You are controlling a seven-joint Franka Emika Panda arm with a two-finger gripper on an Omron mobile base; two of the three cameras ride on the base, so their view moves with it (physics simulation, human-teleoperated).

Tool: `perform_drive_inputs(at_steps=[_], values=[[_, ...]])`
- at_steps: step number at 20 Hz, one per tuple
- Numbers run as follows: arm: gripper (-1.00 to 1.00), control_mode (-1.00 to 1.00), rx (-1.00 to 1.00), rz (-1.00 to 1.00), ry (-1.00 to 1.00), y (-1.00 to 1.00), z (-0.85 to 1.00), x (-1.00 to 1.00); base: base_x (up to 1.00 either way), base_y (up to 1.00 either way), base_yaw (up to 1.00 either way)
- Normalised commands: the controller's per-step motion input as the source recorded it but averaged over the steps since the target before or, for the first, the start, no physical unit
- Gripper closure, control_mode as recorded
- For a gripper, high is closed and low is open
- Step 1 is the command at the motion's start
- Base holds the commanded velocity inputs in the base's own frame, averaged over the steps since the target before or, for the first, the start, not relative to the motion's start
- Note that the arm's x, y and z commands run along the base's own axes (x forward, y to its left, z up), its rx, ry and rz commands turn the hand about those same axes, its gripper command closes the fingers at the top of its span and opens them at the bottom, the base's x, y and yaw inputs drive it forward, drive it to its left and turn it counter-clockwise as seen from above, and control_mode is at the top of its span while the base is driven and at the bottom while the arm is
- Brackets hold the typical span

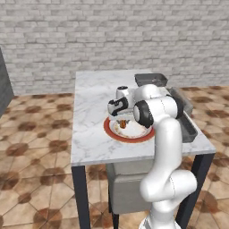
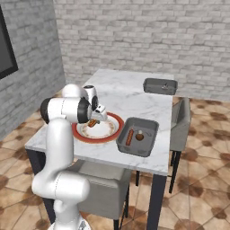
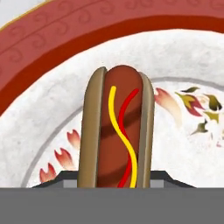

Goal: Place one cooked food and one vegetable from the large plate to each tupperware container.

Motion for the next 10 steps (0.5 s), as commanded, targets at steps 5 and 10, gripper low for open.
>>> perform_drive_inputs(at_steps=[5,10], values=[[1.00,-1.00,0.04,-0.01,-0.13,-0.16,0.32,-0.74,0.00,0.00,0.00],[1.00,-1.00,0.07,0.04,-0.09,-0.25,0.77,-1.00,0.00,0.00,0.00]])
